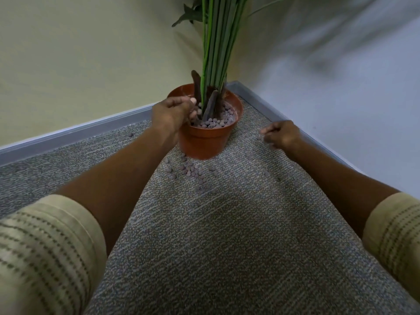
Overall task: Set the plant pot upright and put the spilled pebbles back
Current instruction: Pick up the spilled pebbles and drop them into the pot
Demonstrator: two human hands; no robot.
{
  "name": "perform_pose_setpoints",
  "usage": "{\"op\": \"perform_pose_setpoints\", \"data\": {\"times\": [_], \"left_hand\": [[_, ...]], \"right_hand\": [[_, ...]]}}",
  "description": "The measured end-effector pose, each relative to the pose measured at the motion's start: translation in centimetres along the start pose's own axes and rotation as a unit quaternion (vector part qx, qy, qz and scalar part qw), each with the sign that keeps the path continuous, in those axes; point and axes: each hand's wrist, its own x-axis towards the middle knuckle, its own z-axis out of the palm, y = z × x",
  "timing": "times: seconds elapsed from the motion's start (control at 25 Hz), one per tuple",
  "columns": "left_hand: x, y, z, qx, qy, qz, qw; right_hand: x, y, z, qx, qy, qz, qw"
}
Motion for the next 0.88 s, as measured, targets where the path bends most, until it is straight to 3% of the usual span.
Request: {"op": "perform_pose_setpoints", "data": {"times": [0.08, 0.2, 0.24, 0.32, 0.44, 0.56, 0.72, 0.8, 0.88], "left_hand": [[0.2, -0.5, 0.2, 0.008, 0.013, -0.006, 1.0], [-0.1, -0.8, 0.2, 0.008, 0.034, 0.008, 0.999], [-0.1, -0.9, 0.1, 0.016, 0.047, 0.02, 0.999], [-0.1, -1.3, -0.4, 0.083, 0.106, 0.069, 0.989], [-1.0, -3.5, -2.2, 0.258, 0.181, 0.141, 0.939], [-1.4, -7.1, -5.3, 0.429, 0.084, 0.101, 0.894], [-1.1, -10.2, -8.0, 0.68, -0.149, 0.063, 0.715], [-1.1, -10.9, -8.0, 0.723, -0.177, 0.081, 0.663], [-1.3, -11.4, -7.7, 0.729, -0.153, 0.104, 0.659]], "right_hand": [[0.2, 3.1, -0.6, -0.121, -0.071, 0.039, 0.989], [-0.6, 5.9, -0.6, -0.34, -0.164, 0.072, 0.923], [-0.8, 6.4, -0.5, -0.341, -0.176, 0.091, 0.919], [-1.0, 6.9, 0.0, -0.253, -0.171, 0.123, 0.944], [-0.9, 6.7, 1.4, -0.161, -0.162, 0.108, 0.967], [-0.9, 5.7, 2.9, -0.201, -0.166, 0.072, 0.963], [-1.6, 4.5, 4.3, -0.149, -0.149, 0.075, 0.975], [-2.5, 3.4, 5.6, -0.085, -0.16, 0.058, 0.982], [-3.1, 2.1, 7.2, -0.064, -0.191, 0.015, 0.979]]}}
